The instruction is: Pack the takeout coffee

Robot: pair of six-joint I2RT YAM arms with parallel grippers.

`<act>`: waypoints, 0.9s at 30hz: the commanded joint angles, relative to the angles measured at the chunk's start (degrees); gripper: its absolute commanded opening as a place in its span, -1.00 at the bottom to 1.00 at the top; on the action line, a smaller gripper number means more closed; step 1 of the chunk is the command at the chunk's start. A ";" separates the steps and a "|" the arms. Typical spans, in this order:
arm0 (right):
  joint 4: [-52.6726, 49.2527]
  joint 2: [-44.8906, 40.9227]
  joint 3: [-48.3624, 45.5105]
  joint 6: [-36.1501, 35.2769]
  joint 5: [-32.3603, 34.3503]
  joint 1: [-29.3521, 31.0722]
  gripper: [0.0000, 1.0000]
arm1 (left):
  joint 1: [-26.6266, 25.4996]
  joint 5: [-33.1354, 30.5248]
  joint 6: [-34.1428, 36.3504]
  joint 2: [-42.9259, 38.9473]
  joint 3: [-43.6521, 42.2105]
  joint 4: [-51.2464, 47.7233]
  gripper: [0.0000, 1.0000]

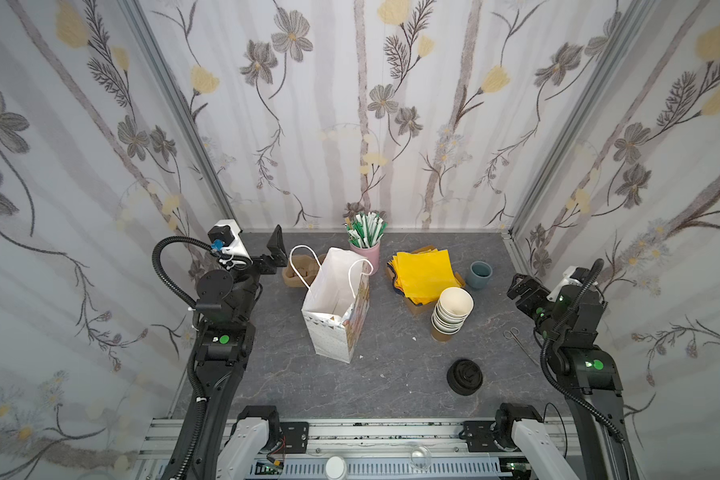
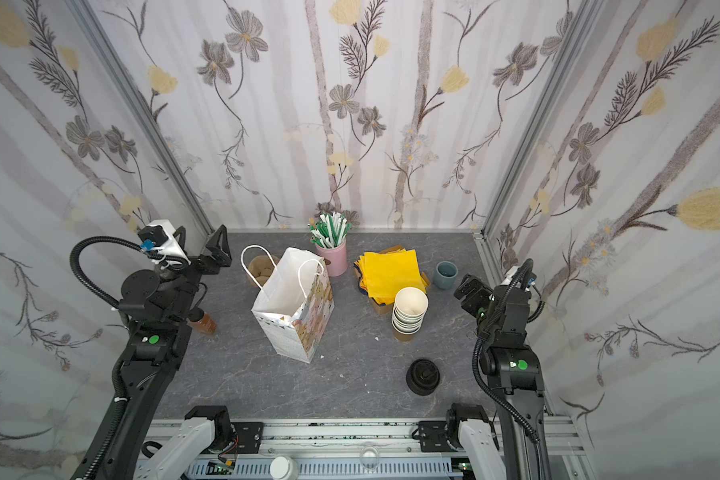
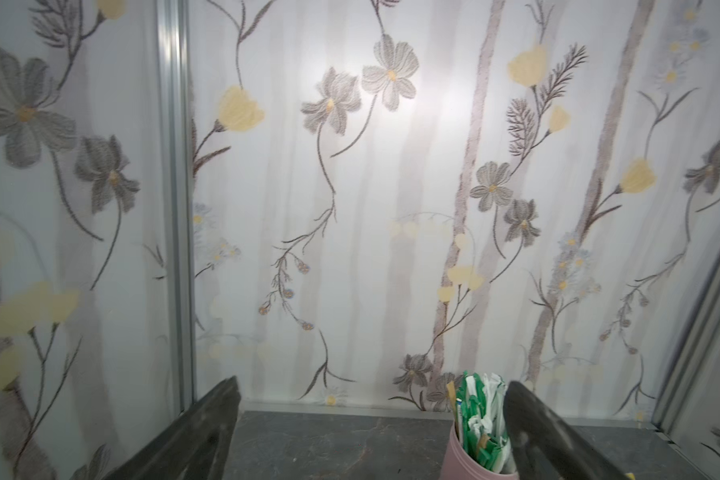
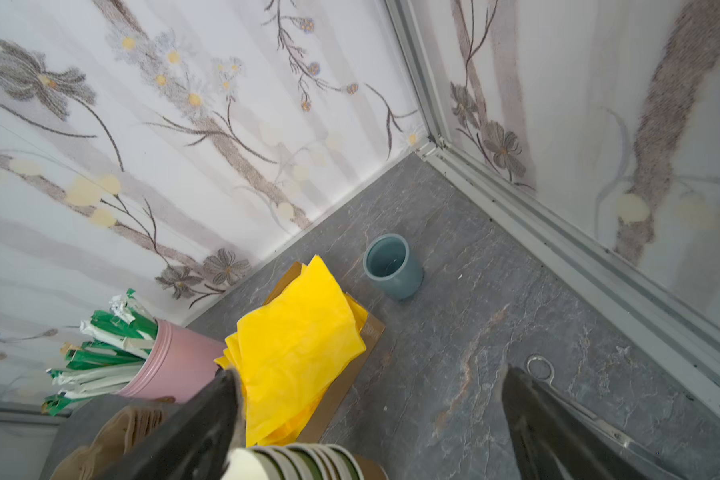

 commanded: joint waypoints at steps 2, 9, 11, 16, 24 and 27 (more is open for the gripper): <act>-16.18 3.73 7.22 3.34 -3.09 2.38 0.85 | -6.70 4.36 5.56 2.70 8.13 -5.88 1.00; -28.68 11.83 18.61 7.13 1.00 13.38 0.76 | -28.02 1.45 15.41 10.19 18.06 -9.06 1.00; -31.18 13.78 20.85 8.81 3.04 17.31 0.74 | -32.96 0.33 17.48 12.12 19.71 -9.48 1.00; -33.10 18.52 22.60 12.19 6.03 24.38 0.60 | -41.99 -0.24 20.97 16.05 19.71 -9.63 1.00; -32.51 25.46 21.71 14.49 7.91 28.39 0.25 | -50.86 -1.38 21.13 18.54 15.72 -9.56 1.00; -31.38 27.10 20.66 14.71 8.40 28.50 0.10 | -53.06 -1.80 20.62 18.53 14.00 -9.45 1.00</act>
